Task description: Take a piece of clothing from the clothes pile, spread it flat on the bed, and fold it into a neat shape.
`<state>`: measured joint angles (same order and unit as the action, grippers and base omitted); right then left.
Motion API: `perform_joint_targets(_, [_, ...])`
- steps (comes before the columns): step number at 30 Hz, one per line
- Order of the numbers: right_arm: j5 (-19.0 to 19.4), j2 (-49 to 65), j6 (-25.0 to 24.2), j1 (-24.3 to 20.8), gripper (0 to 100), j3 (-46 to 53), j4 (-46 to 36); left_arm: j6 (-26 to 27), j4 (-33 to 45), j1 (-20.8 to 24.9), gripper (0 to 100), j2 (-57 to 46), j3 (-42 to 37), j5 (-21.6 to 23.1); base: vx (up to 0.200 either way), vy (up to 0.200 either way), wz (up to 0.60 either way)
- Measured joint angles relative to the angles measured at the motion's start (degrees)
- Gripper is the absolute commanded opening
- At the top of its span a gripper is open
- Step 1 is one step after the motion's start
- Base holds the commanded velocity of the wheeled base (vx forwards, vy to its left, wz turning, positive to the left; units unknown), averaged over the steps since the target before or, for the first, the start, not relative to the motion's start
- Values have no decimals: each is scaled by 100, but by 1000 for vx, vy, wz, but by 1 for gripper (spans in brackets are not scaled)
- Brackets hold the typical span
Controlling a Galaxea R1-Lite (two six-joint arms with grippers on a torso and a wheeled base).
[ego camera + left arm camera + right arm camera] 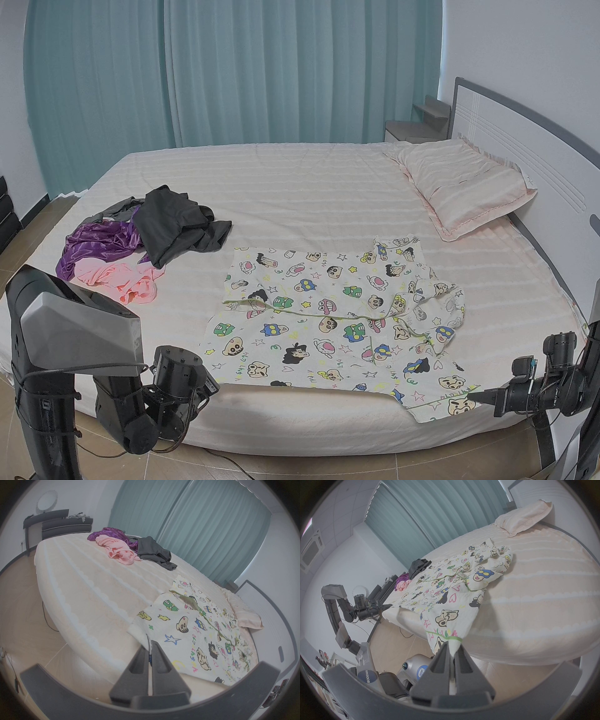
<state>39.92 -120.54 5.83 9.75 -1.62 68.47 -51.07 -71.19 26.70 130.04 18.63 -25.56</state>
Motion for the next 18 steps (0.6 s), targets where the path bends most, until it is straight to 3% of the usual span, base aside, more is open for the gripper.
perform_joint_targets(18, [-5, 530, 987, 374, 0, 61, -1535, 57, 0, 380, 0, 0, -542, -62, 0, 0, 0])
